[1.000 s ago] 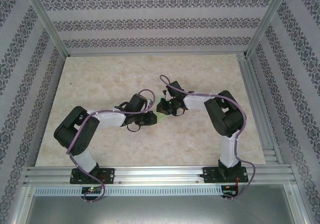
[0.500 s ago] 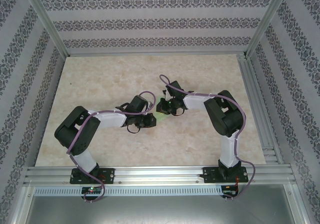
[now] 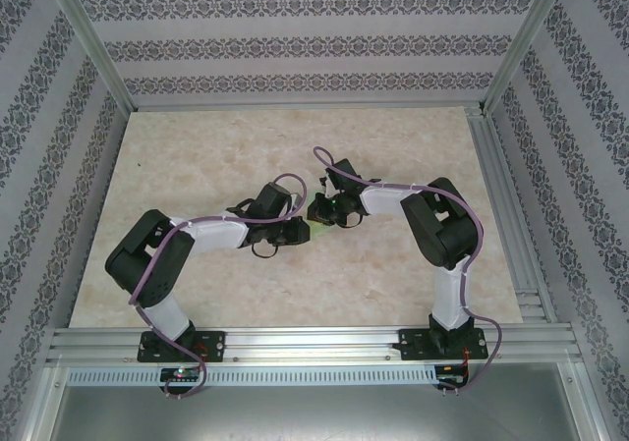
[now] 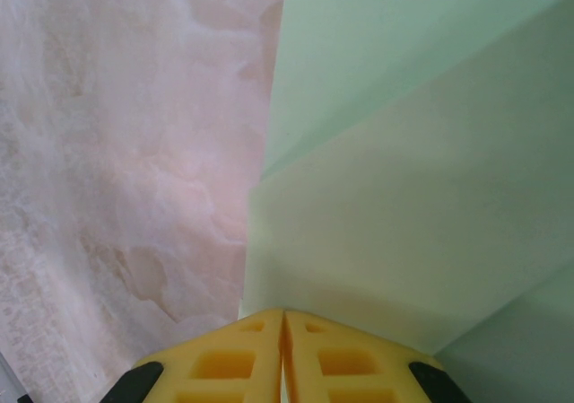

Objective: Fold a paper plane with a square sheet of paper (pick it up from the middle)
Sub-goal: Fourth fold the wing at the center of the table.

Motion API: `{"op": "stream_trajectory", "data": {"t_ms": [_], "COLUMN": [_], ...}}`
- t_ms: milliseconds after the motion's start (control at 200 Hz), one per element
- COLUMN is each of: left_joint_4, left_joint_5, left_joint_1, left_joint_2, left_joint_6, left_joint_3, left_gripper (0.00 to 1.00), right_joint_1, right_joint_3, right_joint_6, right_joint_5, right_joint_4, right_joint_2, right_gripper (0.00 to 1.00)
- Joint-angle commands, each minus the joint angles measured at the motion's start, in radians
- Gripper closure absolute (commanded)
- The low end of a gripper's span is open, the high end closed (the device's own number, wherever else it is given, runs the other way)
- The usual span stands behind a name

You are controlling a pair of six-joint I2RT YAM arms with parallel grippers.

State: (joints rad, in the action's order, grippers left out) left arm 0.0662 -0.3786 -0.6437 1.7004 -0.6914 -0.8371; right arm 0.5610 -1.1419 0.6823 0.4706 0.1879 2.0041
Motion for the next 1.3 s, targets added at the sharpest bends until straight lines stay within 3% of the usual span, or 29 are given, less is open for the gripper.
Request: {"op": "stream_trajectory", "data": {"t_ms": [0, 310, 1299], "left_joint_4": [-0.011, 0.066, 0.263], "left_joint_5": [0.02, 0.07, 0.013], "left_joint_1": [-0.004, -0.004, -0.004], "left_joint_2": [0.02, 0.036, -0.02], "left_joint_6": [-0.017, -0.008, 0.105], "left_joint_3": [0.004, 0.019, 0.084], "left_gripper": [0.85, 0.86, 0.88], "right_joint_1": [0.008, 0.008, 0.007], "right_joint_3": [0.046, 0.046, 0.042], "right_joint_6": [-0.007, -0.009, -0.008], "right_joint_5": [-0.135, -0.139, -0.151], "right_joint_4": [0.103, 0.109, 0.125], "right_joint_2": [0.099, 0.101, 0.105], "right_gripper": [0.89, 0.89, 0.89]}}
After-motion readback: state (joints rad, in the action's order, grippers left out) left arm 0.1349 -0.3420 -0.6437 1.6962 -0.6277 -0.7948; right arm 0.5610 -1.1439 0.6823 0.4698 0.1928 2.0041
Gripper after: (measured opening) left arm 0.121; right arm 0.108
